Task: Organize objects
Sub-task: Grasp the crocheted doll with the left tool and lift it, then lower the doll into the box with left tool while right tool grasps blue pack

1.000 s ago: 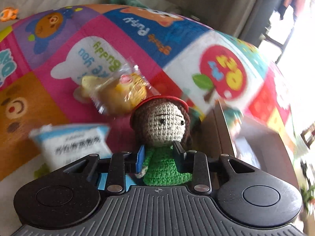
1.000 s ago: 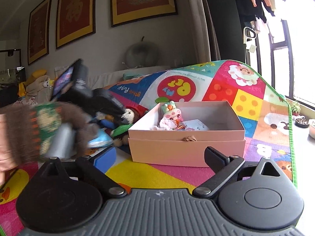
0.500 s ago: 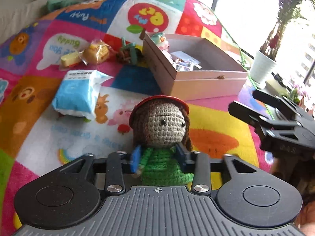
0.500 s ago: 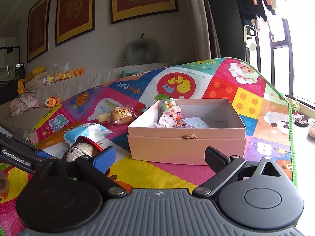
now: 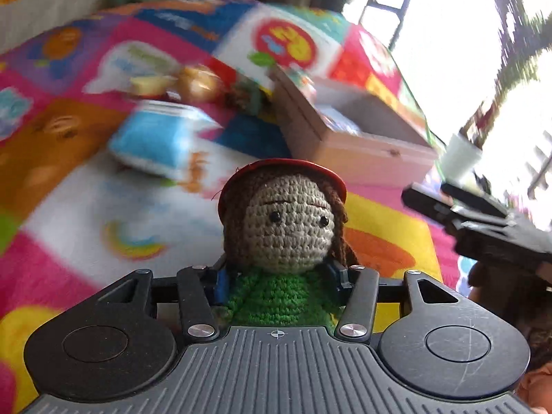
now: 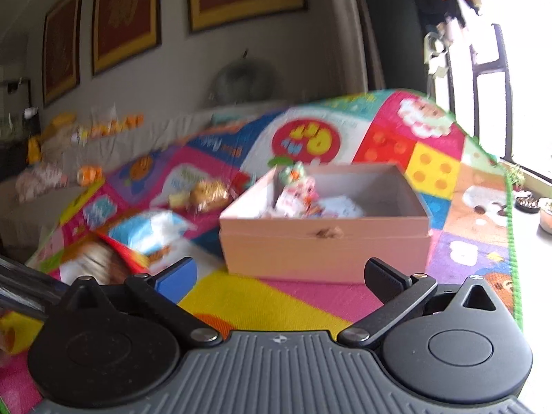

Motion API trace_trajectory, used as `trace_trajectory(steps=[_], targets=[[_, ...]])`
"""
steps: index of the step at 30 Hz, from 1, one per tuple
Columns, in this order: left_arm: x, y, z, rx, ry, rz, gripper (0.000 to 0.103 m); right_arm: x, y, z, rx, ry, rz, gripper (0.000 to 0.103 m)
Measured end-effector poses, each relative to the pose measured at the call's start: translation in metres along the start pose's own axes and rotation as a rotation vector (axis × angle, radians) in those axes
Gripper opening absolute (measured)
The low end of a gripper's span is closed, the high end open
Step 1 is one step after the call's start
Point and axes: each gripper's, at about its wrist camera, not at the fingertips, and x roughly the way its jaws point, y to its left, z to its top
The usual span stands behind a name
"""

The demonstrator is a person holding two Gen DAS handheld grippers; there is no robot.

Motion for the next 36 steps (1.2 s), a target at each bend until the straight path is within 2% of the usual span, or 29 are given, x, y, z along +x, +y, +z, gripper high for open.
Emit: trace_trajectory(steps=[2,7,11,13,17,19,21,25,31,33,36], targets=[[-0.02,0.021,-0.002,-0.057,-0.054,0.027,0.055,0.011,0.007,0.007,0.008,0.058,0.03,0.103],[-0.058,0.076,-0.005,-0.183,-0.156,0.13,0.055,0.044,0.053,0.051,0.059,0.145,0.225,0.103],[-0.069,0.104,-0.007,-0.25,-0.197,0.142,0.055,0.095,0.105,0.079,0.071,0.239,0.313,0.103],[-0.071,0.115,-0.01,-0.275,-0.205,0.136,0.056,0.131,0.134,0.085,0.045,0.283,0.292,0.103],[-0.071,0.126,-0.018,-0.301,-0.191,0.101,0.056,0.193,0.174,0.083,-0.005,0.351,0.19,0.101],[-0.073,0.131,-0.024,-0.308,-0.183,0.086,0.056,0.216,0.179,0.078,0.012,0.4,0.154,0.09],[-0.075,0.132,-0.029,-0.31,-0.182,0.08,0.056,0.224,0.177,0.075,0.002,0.437,0.152,0.057],[-0.073,0.131,-0.03,-0.301,-0.178,0.072,0.056,0.196,0.17,0.066,-0.076,0.44,0.179,0.053],[-0.063,0.107,-0.027,-0.25,-0.137,0.014,0.056,0.107,0.139,0.049,-0.138,0.434,0.266,0.053],[-0.059,0.093,-0.025,-0.216,-0.119,-0.012,0.056,0.076,0.12,0.042,-0.137,0.416,0.253,0.053],[-0.049,0.069,-0.021,-0.162,-0.081,-0.05,0.056,0.036,0.09,0.03,-0.128,0.374,0.187,0.053]])
